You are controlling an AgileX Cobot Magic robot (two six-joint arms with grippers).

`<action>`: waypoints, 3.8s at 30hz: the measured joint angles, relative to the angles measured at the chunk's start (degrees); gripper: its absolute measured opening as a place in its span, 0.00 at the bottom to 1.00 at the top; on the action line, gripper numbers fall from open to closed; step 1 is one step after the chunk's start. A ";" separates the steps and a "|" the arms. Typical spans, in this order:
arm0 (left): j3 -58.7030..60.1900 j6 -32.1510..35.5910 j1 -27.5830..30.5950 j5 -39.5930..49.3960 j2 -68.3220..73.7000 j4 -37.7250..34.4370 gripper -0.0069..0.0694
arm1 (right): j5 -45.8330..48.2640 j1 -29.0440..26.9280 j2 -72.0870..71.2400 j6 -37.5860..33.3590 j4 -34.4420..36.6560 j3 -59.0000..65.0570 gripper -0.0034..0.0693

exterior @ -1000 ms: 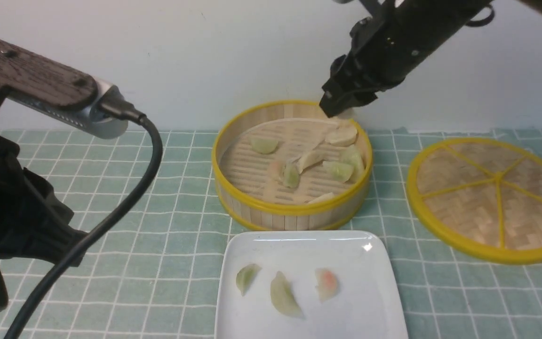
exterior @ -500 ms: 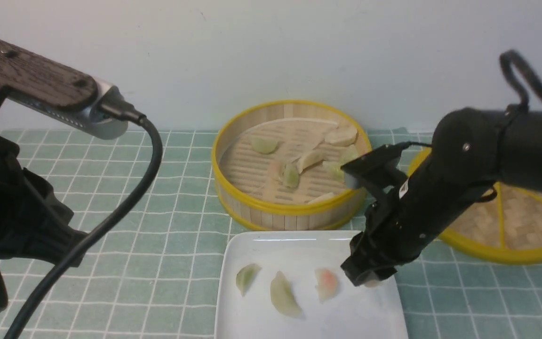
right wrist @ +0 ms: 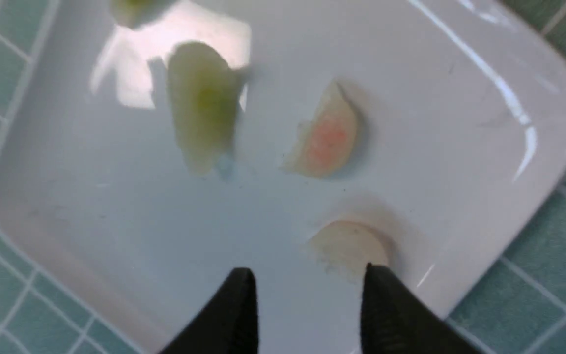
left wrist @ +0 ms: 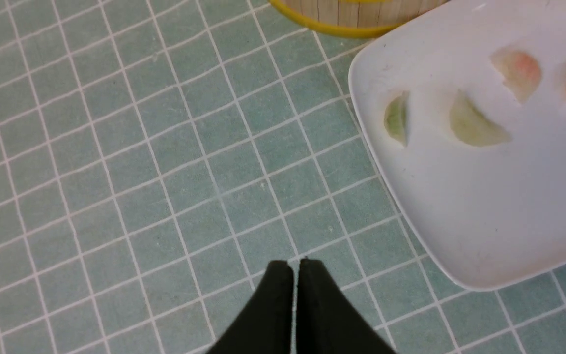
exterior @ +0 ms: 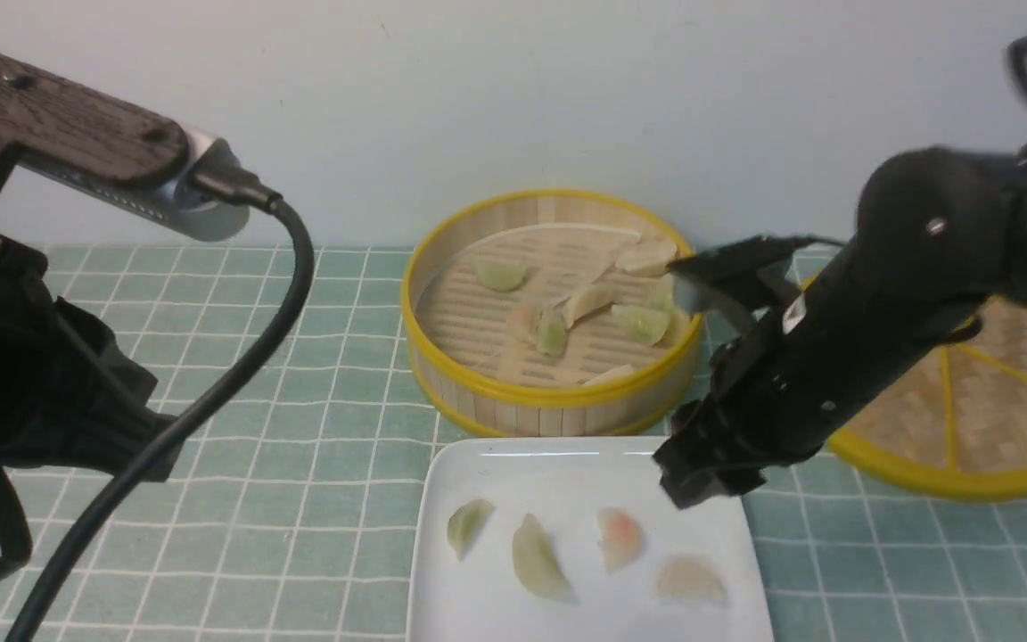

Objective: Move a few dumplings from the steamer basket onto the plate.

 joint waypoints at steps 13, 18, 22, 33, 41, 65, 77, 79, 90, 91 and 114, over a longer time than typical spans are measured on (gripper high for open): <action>0.58 0.00 0.00 -9.41 0.00 -2.91 0.08 | -16.19 0.00 -56.21 10.14 -13.53 18.08 0.03; 0.58 0.05 0.00 -12.16 0.00 -3.43 0.08 | -25.61 0.00 -78.46 15.84 -15.92 33.71 0.03; 0.58 0.05 0.00 -13.07 0.15 -3.47 0.08 | -28.25 0.00 -90.15 24.16 -21.75 42.14 0.03; 14.64 -1.10 -0.12 -24.63 -14.17 -4.69 0.08 | -27.97 0.00 -89.64 32.78 -26.41 44.90 0.03; 29.60 -4.05 -0.12 -34.40 -33.32 -4.69 0.08 | -27.76 0.00 -89.64 32.94 -26.45 44.90 0.03; 44.20 6.28 8.72 -41.04 -45.56 -6.92 0.08 | -27.56 0.00 -89.64 33.08 -26.61 44.90 0.03; 68.14 15.53 28.20 -45.62 -59.10 -13.88 0.08 | -27.51 0.00 -89.64 33.14 -26.79 44.90 0.03; 68.29 15.62 28.20 -45.67 -59.10 -14.00 0.08 | -27.51 0.00 -89.64 33.14 -26.79 44.90 0.03; 68.29 15.62 28.22 -45.67 -59.10 -14.34 0.08 | -27.51 0.00 -89.64 33.16 -26.83 44.90 0.03; 68.29 15.62 28.22 -45.67 -59.10 -14.34 0.08 | -27.51 0.00 -89.64 33.16 -26.83 44.90 0.03; 68.29 15.62 28.22 -45.67 -59.10 -14.38 0.08 | -35.77 -11.02 -89.64 28.69 -28.45 54.06 0.03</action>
